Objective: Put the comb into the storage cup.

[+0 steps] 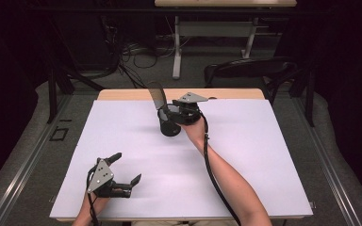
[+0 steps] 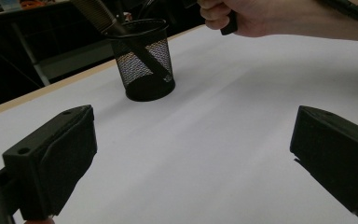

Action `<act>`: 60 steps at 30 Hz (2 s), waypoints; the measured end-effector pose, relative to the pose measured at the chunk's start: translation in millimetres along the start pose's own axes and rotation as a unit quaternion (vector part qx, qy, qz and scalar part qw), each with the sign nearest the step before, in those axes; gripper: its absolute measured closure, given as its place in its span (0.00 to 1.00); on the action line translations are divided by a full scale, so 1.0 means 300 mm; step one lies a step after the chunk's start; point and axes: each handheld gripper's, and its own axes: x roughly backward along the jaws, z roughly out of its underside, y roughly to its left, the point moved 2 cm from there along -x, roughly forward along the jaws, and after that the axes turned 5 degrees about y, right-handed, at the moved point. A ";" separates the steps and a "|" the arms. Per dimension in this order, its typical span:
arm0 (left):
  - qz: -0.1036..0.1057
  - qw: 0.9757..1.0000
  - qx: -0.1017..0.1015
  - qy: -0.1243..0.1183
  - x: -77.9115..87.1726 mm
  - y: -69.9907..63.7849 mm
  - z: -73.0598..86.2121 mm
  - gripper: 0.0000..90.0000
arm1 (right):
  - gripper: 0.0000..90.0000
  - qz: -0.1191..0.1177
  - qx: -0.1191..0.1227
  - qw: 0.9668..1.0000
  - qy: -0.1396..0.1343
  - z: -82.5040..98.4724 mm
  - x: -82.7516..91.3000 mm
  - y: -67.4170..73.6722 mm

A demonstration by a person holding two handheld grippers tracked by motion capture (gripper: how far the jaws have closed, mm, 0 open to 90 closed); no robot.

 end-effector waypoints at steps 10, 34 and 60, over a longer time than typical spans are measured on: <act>0.000 1.000 0.001 -0.001 0.000 -0.001 0.000 0.00 | 0.31 -0.025 0.004 0.999 0.027 -0.003 0.052 0.000; 0.001 1.000 -0.001 0.002 -0.004 -0.003 -0.001 0.00 | 0.12 -0.061 0.020 0.995 0.071 0.025 0.212 0.005; 0.002 1.000 0.000 0.002 -0.006 -0.003 -0.001 0.00 | 0.04 -0.073 0.023 0.990 0.118 0.114 0.370 0.004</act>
